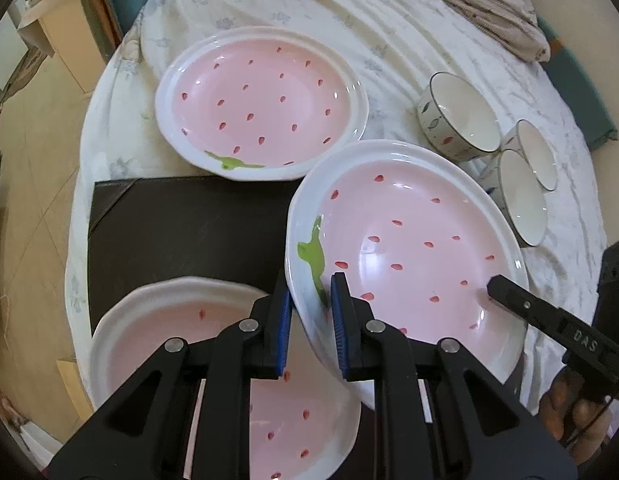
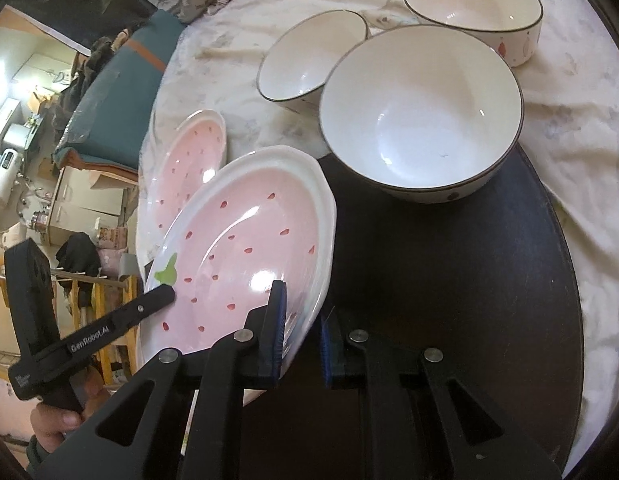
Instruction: Organize plates and bowls
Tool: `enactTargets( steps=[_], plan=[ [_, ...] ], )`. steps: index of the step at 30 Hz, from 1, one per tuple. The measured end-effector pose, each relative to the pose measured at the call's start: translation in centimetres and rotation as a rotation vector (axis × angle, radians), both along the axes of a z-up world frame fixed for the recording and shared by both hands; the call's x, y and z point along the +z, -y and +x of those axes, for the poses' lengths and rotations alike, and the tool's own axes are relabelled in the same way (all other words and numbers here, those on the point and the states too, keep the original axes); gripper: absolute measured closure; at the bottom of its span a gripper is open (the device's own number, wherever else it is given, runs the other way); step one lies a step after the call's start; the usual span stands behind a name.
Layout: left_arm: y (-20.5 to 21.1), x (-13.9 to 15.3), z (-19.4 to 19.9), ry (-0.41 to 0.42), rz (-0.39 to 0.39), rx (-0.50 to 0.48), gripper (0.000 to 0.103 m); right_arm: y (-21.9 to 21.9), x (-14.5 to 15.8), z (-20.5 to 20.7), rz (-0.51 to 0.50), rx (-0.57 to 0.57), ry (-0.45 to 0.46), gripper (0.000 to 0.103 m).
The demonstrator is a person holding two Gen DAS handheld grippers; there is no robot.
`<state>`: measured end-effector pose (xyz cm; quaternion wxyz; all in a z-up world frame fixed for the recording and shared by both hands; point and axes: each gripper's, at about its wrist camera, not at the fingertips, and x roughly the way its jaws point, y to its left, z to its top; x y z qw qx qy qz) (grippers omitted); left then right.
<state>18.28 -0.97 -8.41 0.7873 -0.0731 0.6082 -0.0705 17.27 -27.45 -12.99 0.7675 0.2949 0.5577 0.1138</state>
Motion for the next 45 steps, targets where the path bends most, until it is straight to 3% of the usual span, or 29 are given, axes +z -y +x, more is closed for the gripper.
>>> enactTargets(
  steps=[12, 23, 45],
  plan=[
    [-2.3, 2.9, -4.2, 0.059, -0.024, 0.005, 0.088, -1.8, 2.8, -2.6, 0.019, 0.042, 0.060, 0.086],
    [-3.5, 4.0, -6.5, 0.052, 0.032, -0.020, 0.088, -4.0, 3.1, -4.7, 0.009, 0.076, 0.080, 0.086],
    [-8.9, 0.3, -8.3, -0.058, 0.081, 0.101, 0.087, -10.5, 1.2, -6.9, -0.033, 0.237, 0.050, 0.086]
  ],
)
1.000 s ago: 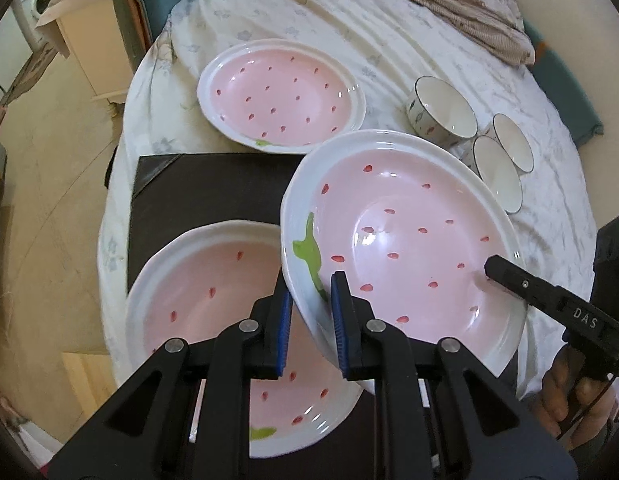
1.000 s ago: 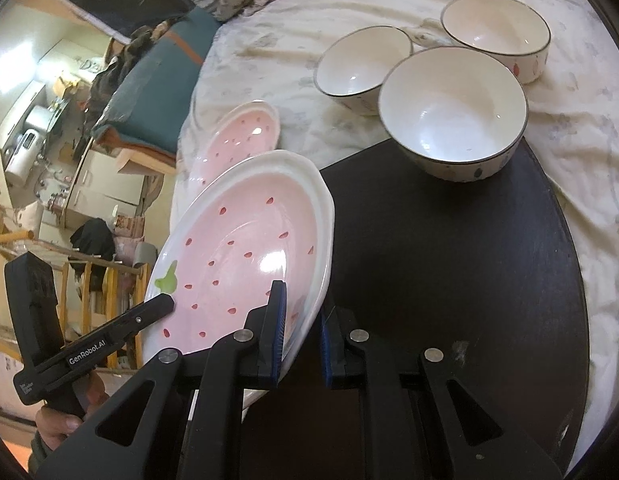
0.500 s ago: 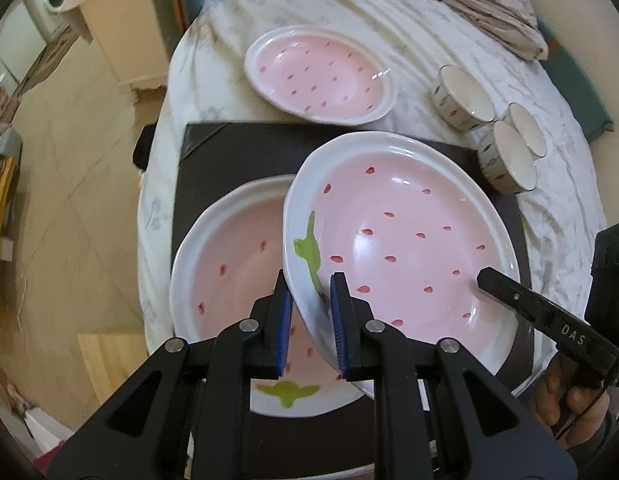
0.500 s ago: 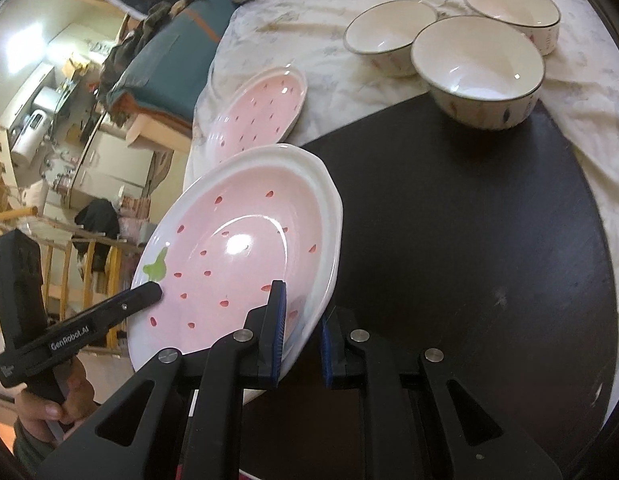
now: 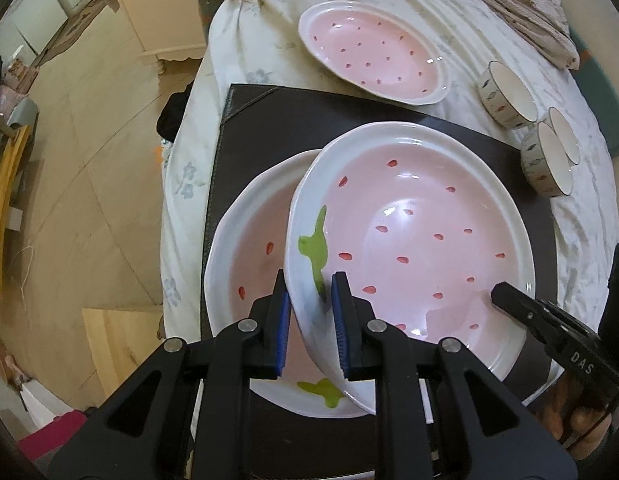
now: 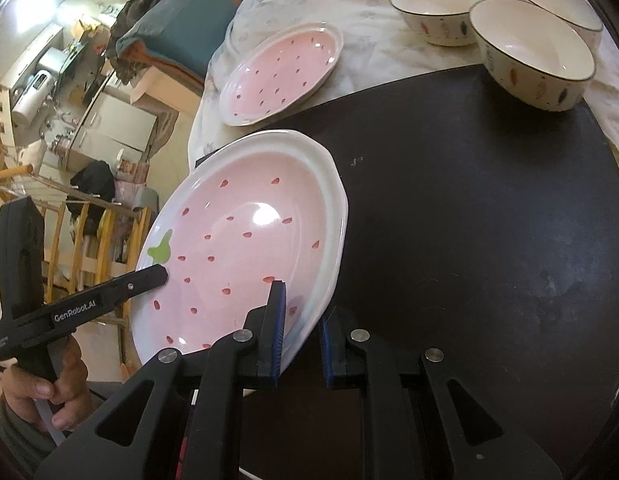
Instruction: Organize plates and bowls
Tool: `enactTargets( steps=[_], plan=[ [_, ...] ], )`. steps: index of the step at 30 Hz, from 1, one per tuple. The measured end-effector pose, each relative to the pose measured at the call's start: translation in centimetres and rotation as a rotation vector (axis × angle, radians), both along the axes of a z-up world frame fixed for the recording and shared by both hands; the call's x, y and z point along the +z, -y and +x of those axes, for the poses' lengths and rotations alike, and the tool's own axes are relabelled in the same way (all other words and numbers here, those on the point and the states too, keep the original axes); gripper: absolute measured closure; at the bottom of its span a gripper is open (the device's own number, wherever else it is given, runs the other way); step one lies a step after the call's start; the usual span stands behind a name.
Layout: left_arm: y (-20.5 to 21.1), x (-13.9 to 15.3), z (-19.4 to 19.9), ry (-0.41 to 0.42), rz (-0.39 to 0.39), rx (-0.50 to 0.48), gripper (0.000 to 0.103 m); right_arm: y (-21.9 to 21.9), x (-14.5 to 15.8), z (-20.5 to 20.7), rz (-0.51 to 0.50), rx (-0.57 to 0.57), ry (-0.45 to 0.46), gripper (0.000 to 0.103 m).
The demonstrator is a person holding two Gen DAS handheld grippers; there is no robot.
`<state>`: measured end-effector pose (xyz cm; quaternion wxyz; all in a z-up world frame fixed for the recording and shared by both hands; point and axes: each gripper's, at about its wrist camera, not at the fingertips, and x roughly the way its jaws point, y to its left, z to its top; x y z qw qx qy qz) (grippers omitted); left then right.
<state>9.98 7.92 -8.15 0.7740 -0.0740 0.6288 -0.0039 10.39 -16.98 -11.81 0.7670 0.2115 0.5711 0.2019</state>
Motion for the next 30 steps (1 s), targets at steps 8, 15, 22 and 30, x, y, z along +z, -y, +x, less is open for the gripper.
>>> enactTargets(
  steps=[8, 15, 22, 30],
  plan=[
    [-0.5, -1.2, 0.1, -0.043, 0.034, 0.017, 0.084, -1.0, -0.6, -0.3, -0.015, 0.036, -0.010, 0.086],
    [-0.8, -2.8, 0.0, -0.103, 0.112, 0.031, 0.082, -2.4, -1.4, -0.3, -0.021, 0.080, -0.040, 0.087],
    [-0.3, -2.7, 0.1, -0.091, 0.158, 0.007, 0.082, -2.9, -1.8, -0.1, -0.041, 0.096, -0.043, 0.087],
    [-0.5, -2.0, 0.1, -0.072, 0.167, 0.034, 0.052, -2.7, -2.0, 0.2, -0.003, 0.094, -0.070, 0.084]
  ],
)
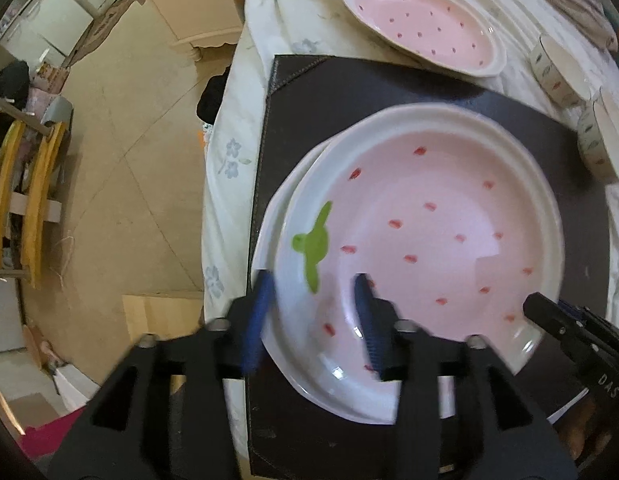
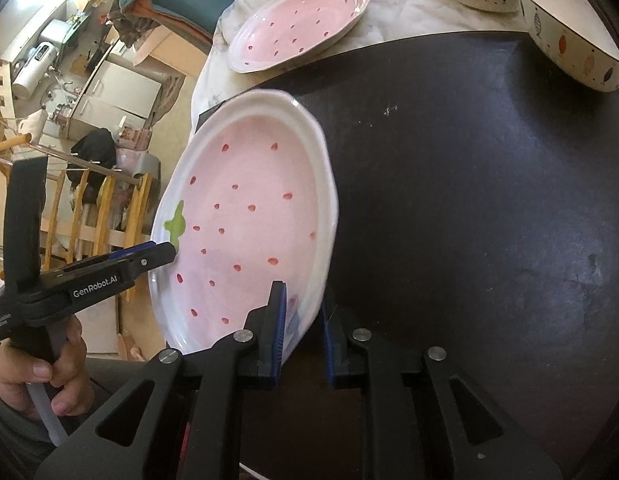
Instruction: Organize plates and bowls
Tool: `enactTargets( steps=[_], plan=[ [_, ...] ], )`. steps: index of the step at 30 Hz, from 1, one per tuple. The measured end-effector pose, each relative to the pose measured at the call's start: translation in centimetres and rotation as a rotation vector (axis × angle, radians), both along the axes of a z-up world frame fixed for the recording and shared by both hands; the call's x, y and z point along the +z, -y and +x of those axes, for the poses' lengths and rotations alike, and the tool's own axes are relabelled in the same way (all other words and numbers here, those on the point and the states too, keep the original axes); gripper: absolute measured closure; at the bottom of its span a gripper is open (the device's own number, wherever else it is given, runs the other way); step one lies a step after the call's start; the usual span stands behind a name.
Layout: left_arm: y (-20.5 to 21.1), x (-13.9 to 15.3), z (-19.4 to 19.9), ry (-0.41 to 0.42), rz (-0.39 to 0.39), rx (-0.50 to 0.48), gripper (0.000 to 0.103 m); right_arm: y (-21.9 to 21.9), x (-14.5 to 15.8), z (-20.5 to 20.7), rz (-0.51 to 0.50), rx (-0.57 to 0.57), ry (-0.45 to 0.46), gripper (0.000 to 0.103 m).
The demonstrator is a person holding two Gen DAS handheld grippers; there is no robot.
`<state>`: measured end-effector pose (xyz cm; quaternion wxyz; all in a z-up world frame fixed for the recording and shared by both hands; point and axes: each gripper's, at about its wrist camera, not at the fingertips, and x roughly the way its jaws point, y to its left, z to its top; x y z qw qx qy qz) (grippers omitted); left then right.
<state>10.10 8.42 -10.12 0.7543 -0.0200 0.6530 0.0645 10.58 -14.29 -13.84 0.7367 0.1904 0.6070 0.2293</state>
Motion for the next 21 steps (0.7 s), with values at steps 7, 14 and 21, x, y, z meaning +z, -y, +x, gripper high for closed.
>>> enactTargets(
  steps=[7, 14, 21],
  plan=[
    [-0.6, -0.8, 0.3, -0.004, -0.001, 0.029, 0.041, 1.5, -0.4, 0.7, 0.028, -0.062, -0.015, 0.055],
    [-1.0, -2.0, 0.6, -0.037, -0.058, 0.030, 0.043, 1.7, -0.7, 0.9, 0.084, -0.078, -0.023, 0.053],
    [-0.4, -2.1, 0.8, -0.042, 0.001, 0.020, 0.054, -0.1, -1.4, 1.0, 0.084, -0.001, -0.036, 0.072]
  ],
)
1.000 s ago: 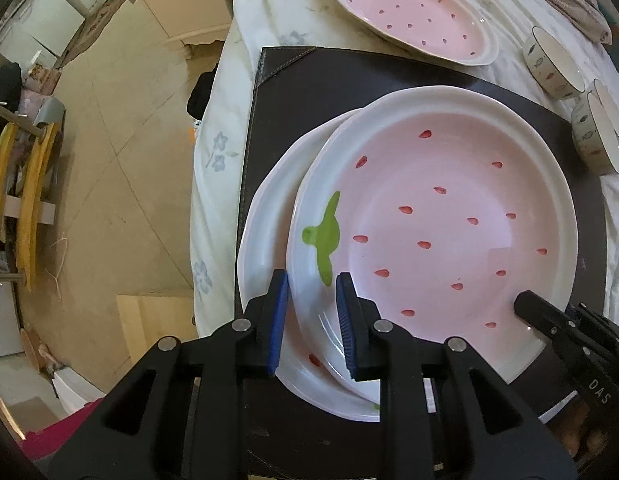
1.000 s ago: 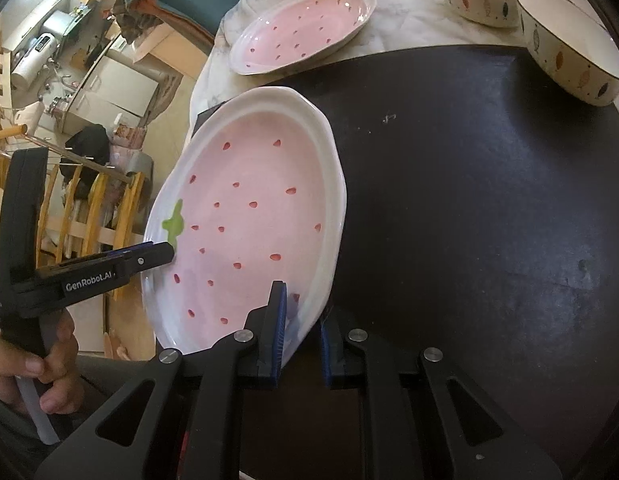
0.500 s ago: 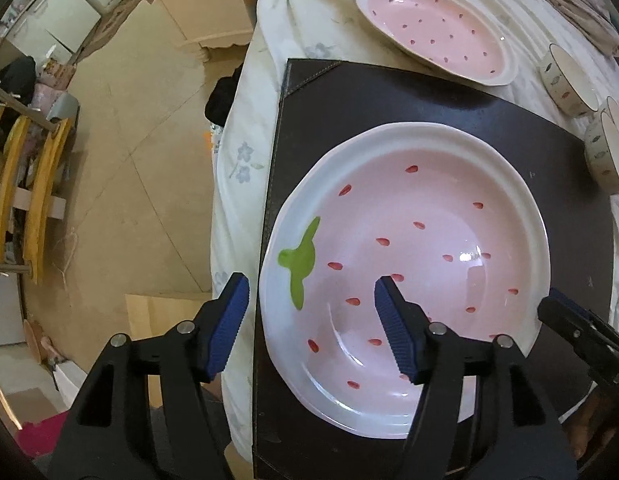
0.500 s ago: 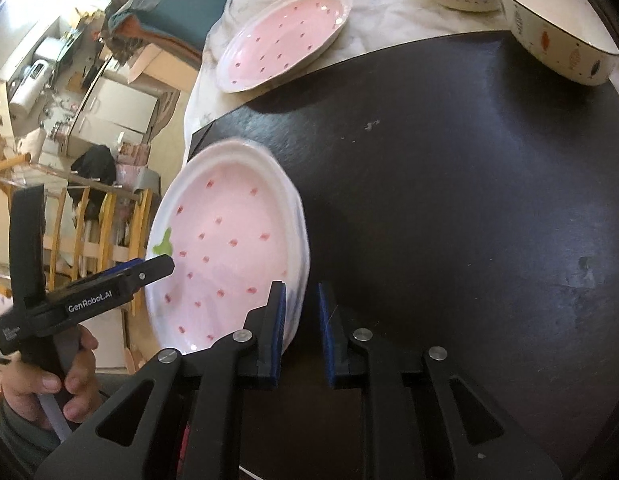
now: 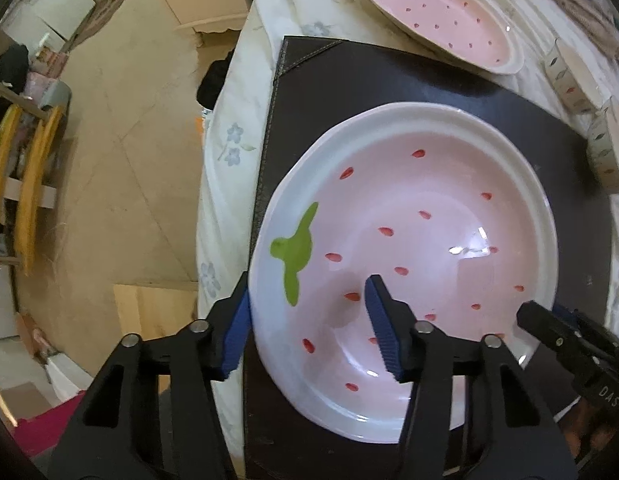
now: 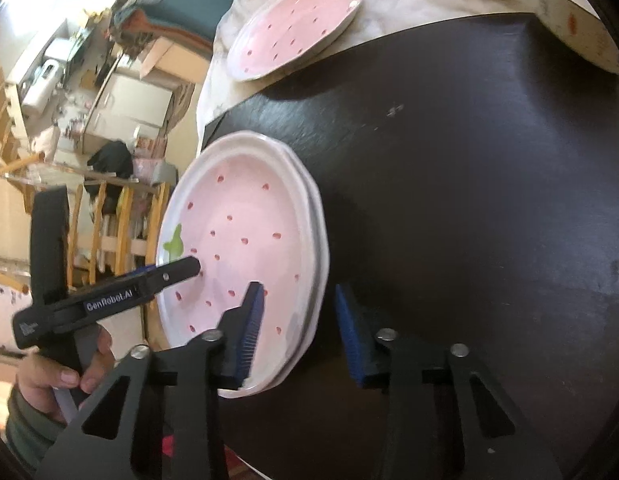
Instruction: Organize plates and bowls
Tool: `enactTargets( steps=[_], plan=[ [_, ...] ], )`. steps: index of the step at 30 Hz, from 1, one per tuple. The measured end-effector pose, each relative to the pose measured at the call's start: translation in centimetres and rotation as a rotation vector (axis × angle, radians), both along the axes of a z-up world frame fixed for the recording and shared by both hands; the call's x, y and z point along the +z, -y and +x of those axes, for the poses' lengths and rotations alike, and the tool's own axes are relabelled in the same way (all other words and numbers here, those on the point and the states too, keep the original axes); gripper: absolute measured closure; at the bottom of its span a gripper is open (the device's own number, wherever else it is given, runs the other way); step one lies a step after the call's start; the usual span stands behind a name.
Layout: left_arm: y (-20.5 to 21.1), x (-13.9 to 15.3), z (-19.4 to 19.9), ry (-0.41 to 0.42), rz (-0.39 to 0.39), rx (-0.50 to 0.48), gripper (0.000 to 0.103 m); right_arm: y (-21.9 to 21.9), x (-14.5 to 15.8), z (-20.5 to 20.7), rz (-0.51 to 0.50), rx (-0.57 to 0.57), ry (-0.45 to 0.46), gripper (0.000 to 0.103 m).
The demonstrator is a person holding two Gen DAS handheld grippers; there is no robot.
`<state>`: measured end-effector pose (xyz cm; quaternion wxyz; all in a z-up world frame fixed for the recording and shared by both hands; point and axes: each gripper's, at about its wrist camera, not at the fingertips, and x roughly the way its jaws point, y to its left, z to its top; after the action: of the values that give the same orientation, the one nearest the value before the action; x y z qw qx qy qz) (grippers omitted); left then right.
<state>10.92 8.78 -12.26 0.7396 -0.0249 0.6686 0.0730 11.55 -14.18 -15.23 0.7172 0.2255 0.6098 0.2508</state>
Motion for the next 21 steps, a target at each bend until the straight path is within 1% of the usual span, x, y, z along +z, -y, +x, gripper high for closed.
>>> enactTargets(
  steps=[2, 3, 5, 7, 11, 17, 21],
  plan=[
    [0.3, 0.0, 0.1, -0.004, 0.005, -0.019, 0.055, -0.6, 0.0, 0.0, -0.015, 0.024, 0.007, 0.073],
    [0.4, -0.1, 0.3, -0.005, -0.007, -0.020, 0.056, -0.7, 0.1, -0.1, -0.030, 0.030, 0.017, 0.075],
    [1.3, -0.2, 0.3, -0.011, -0.021, -0.029, 0.056, -0.5, 0.2, -0.4, -0.051, 0.030, 0.024, 0.079],
    [2.5, -0.3, 0.5, -0.018, -0.016, -0.056, 0.056, 0.1, 0.4, -0.5, -0.077, 0.023, 0.032, 0.083],
    [5.8, -0.4, 1.0, -0.022, -0.002, -0.129, 0.056, 2.4, 0.5, -0.7, -0.100, -0.030, 0.015, 0.083],
    [9.7, -0.6, 2.0, -0.033, -0.032, -0.190, 0.056, 6.3, 0.6, -1.4, -0.142, -0.102, 0.000, 0.083],
    [12.4, -0.8, 2.6, -0.048, -0.034, -0.244, 0.056, 8.5, 0.9, -1.8, -0.175, -0.145, 0.000, 0.083]
  ],
)
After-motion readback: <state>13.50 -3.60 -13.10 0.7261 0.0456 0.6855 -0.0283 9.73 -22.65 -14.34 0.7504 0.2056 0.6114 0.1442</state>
